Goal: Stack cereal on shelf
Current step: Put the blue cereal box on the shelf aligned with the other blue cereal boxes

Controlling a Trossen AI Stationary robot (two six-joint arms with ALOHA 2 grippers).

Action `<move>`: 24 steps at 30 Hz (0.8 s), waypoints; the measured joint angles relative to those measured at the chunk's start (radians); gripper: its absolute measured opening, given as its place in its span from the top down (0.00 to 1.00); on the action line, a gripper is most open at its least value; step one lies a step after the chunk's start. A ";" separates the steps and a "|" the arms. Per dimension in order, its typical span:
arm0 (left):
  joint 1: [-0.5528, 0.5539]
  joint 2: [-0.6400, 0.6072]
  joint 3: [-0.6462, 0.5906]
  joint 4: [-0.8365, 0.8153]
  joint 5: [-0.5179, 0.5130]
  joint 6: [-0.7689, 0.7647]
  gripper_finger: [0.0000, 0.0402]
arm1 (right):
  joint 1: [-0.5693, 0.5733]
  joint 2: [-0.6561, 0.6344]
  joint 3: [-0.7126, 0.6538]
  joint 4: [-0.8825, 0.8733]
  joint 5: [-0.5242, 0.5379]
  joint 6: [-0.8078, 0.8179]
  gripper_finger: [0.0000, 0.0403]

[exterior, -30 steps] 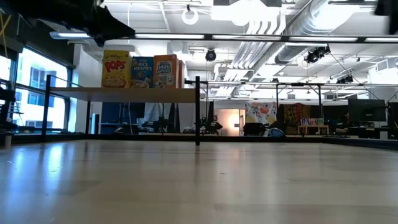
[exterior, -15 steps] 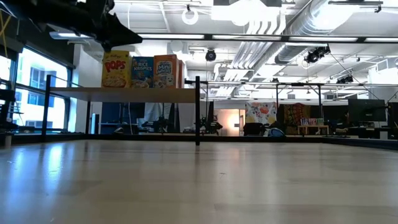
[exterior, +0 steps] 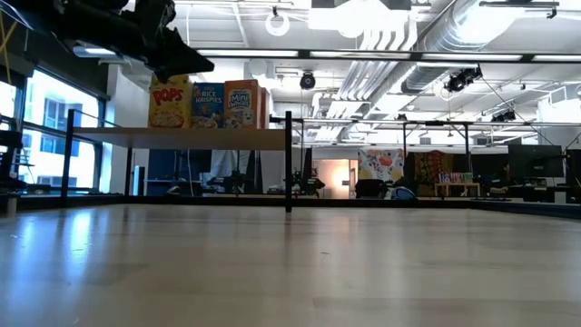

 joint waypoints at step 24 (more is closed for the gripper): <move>0.000 -0.032 -0.216 0.289 0.075 -0.044 1.00 | -0.155 0.017 0.175 -0.001 0.052 -0.316 0.63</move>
